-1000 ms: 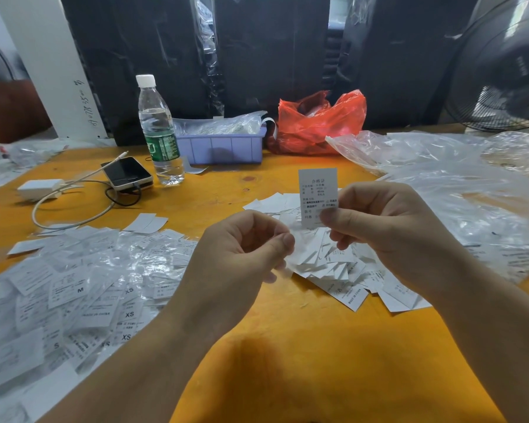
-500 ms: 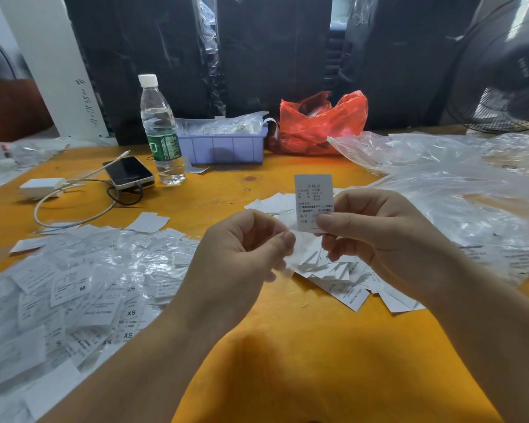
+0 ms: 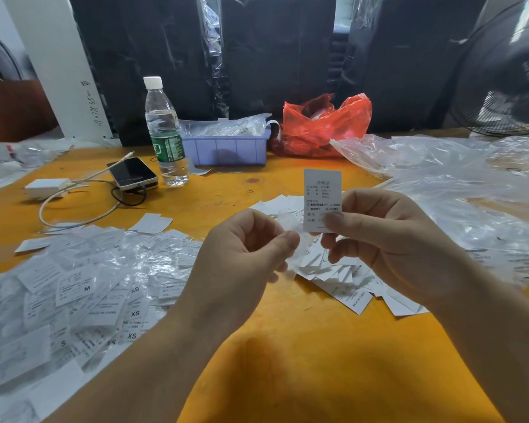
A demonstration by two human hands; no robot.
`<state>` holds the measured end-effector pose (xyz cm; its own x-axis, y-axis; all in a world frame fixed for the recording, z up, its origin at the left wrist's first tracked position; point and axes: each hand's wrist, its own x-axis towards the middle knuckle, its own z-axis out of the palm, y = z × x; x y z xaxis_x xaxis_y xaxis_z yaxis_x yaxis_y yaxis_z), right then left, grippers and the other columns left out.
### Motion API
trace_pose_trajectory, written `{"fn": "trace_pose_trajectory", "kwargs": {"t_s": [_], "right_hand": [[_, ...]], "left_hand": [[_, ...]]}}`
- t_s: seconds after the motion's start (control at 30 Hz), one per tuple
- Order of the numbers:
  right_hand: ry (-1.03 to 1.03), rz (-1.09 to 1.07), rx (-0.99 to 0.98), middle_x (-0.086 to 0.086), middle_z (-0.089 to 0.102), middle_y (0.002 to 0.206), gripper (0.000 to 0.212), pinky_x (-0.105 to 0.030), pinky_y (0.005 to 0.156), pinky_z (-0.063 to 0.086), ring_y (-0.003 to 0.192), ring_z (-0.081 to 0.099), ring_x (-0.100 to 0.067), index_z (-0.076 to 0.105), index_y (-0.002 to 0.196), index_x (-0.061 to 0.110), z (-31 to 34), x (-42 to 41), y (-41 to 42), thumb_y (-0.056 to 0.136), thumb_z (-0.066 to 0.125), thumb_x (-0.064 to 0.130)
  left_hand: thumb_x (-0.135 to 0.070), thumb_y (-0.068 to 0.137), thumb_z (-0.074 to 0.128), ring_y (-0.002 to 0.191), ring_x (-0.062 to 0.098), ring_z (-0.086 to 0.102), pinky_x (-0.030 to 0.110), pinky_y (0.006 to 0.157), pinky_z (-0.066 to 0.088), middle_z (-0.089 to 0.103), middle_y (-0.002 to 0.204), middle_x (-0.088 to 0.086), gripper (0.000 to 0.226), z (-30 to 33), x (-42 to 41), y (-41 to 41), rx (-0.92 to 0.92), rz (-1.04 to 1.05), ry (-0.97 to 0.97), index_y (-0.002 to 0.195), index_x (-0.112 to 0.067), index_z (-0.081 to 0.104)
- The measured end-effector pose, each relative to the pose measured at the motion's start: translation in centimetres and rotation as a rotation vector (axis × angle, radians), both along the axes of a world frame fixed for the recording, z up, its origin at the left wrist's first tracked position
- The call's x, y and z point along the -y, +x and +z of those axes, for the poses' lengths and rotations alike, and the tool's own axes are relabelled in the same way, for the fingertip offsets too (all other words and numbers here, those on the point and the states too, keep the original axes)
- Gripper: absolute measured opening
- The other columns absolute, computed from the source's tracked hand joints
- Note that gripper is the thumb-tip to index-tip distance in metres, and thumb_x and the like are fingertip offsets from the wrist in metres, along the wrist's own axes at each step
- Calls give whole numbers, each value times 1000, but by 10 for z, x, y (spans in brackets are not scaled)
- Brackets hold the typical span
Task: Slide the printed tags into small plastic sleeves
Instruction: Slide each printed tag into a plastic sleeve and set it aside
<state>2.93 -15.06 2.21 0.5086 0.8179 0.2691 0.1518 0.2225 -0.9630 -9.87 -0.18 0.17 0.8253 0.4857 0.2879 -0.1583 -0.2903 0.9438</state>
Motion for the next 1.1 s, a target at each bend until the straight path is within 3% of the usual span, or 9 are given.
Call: {"fn": "trace_pose_trajectory", "kwargs": {"t_s": [0.13, 0.27, 0.37, 0.47, 0.6, 0.9, 1.1], "right_hand": [[-11, 27, 204, -5, 75, 96, 26, -27, 62, 55, 76, 64, -17, 68, 81, -3, -1, -2, -5, 78, 69, 23], [-35, 10, 229, -3, 75, 93, 21, -26, 61, 54, 72, 64, -14, 68, 82, -3, -2, -2, -5, 80, 68, 18], [-29, -17, 237, -4, 75, 92, 29, -29, 60, 52, 71, 62, -17, 68, 86, -8, -3, -2, -4, 78, 66, 20], [-28, -12, 240, -6, 75, 93, 28, -27, 59, 52, 71, 61, -17, 68, 87, -9, -4, -3, -3, 79, 67, 17], [-48, 2, 243, -9, 75, 95, 22, -28, 60, 52, 71, 61, -19, 70, 86, -3, -6, -3, -3, 81, 68, 19], [40, -113, 149, -4, 74, 87, 23, -27, 61, 53, 68, 59, -16, 71, 80, 7, 1, 2, 2, 72, 76, 28], [-1, -118, 192, -3, 74, 87, 24, -26, 60, 52, 65, 58, -15, 73, 80, 9, 0, 1, 0, 72, 76, 32]], "left_hand": [[-25, 84, 71, 60, 10, 64, 22, 54, 54, 70, 72, 6, 17, 0, 1, 0, 6, -3, -2, 80, -10, 64], [-44, 70, 69, 62, 20, 63, 25, 55, 55, 70, 72, 8, 37, 1, 3, 0, 15, -21, -2, 79, -9, 64], [-48, 72, 69, 64, 19, 62, 23, 55, 54, 70, 75, 8, 36, 2, 3, 0, 2, -64, -27, 79, -12, 67], [-38, 88, 66, 65, 12, 62, 21, 56, 52, 71, 77, 0, 22, 3, 3, -1, -8, -113, -59, 83, -17, 73], [-28, 94, 60, 66, 10, 64, 24, 59, 54, 72, 81, -1, 17, 3, 3, 0, -16, -125, -48, 86, -23, 75], [-22, 88, 67, 60, 9, 63, 20, 55, 52, 71, 71, 0, 13, 4, 1, -1, 22, -87, -40, 77, -16, 71], [-23, 87, 68, 60, 8, 63, 19, 55, 52, 71, 72, 0, 13, 2, 2, -1, 21, -94, -34, 76, -18, 71]]}}
